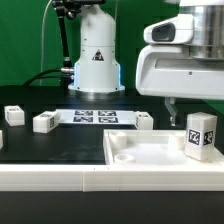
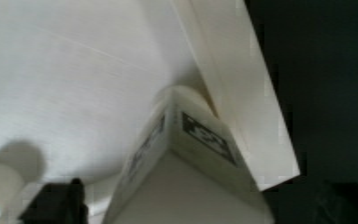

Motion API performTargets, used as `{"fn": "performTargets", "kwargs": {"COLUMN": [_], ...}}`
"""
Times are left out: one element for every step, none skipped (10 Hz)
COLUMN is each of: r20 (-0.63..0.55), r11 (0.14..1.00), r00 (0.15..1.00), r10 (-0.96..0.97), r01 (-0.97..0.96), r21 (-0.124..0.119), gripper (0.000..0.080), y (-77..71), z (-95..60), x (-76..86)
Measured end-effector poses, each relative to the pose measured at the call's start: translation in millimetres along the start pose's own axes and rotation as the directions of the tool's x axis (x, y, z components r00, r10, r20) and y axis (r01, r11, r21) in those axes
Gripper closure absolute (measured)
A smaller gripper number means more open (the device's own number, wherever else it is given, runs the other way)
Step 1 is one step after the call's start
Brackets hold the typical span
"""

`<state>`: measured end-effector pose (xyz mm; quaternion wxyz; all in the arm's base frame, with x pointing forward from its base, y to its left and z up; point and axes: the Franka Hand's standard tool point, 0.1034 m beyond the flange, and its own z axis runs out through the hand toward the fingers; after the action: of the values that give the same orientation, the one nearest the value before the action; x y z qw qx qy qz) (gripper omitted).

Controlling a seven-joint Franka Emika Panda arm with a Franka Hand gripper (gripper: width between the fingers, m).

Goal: Assemble one leg

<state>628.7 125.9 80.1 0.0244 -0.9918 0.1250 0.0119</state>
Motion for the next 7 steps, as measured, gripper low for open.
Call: {"fn": "performTargets", "kwargs": {"r20": [0.000, 0.000, 0.000, 0.000, -0.004, -0.012, -0.011], "r11": [0.996, 0.983, 0.971, 0.946, 0.918, 0.892, 0.867], "r00": [0.996, 0.983, 0.971, 0.946, 0.918, 0.892, 0.867], "r10": [-0.087, -0.185, -0.238, -0.323, -0.397, -0.452, -0.499], "r01": [0.087, 0.185, 0.238, 0.323, 0.397, 0.452, 0.499], "r21": [0.001, 0.001, 0.001, 0.001, 0.000, -0.001, -0.002], "gripper": [0.0151, 0.0151, 0.0151, 0.0151, 0.0151, 0.0151, 0.0269], "y": [-0.6, -0.1, -0.5, -0.2, -0.1, 0.5, 0.4], "z": [0.1, 0.2, 0.2, 0.6, 1.1, 2.5, 2.8], "x": [-0.3, -0.2, -0.3, -0.6, -0.4, -0.2, -0.6]}}
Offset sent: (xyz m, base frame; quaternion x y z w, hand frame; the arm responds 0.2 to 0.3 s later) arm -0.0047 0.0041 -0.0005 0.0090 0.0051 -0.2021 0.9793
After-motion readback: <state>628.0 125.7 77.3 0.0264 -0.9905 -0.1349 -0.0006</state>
